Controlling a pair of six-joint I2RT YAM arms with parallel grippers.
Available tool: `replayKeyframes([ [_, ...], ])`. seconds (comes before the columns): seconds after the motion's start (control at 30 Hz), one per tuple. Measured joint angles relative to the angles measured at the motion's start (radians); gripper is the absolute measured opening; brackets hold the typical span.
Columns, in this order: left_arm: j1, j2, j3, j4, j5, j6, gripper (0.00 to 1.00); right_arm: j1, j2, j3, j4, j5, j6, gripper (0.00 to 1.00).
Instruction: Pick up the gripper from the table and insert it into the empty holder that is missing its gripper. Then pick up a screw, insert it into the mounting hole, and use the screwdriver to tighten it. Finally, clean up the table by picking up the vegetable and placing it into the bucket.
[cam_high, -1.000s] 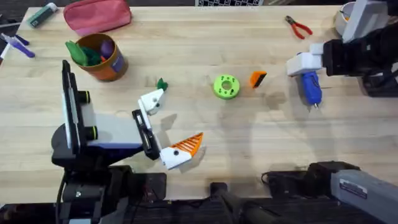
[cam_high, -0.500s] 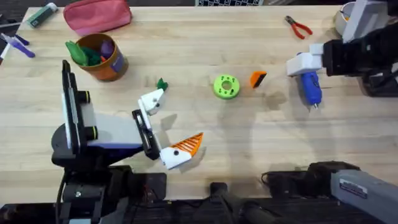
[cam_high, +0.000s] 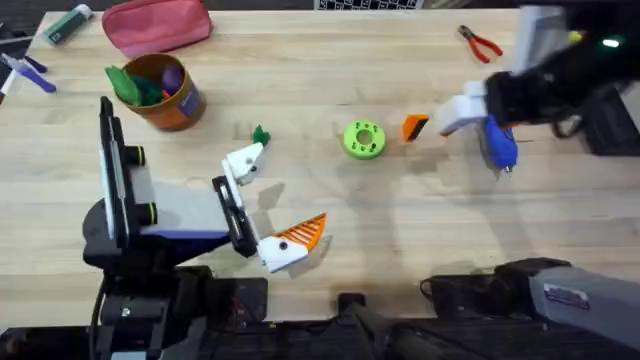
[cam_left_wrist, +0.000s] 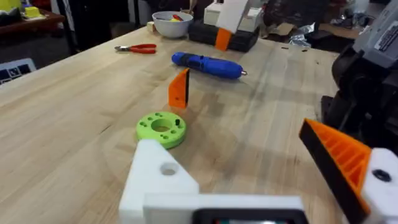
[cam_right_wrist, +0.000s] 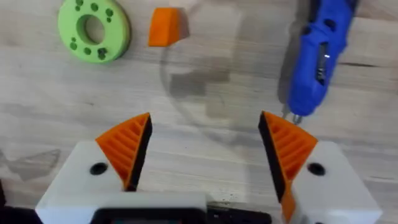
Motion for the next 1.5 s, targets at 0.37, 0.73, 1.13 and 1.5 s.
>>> replayKeyframes([
  [0.37, 0.0, 0.0, 0.0, 0.0, 0.0, 0.0, 0.986, 0.143, 0.258, 0.198, -0.018, 0.0, 0.047, 0.992],
  [0.73, 0.0, 0.0, 0.0, 0.0, 0.0, 0.0, 0.985, 0.145, 0.383, 0.203, 0.027, 0.0, 0.068, 0.941],
  [1.13, 0.0, 0.0, 0.0, 0.0, 0.003, 0.0, 0.985, 0.145, 0.427, 0.204, 0.061, 0.058, 0.116, 0.896],
  [1.5, 0.0, 0.0, 0.0, 0.0, 0.003, 0.0, 0.985, 0.16, 0.459, 0.204, 0.069, 0.061, 0.129, 0.879],
])
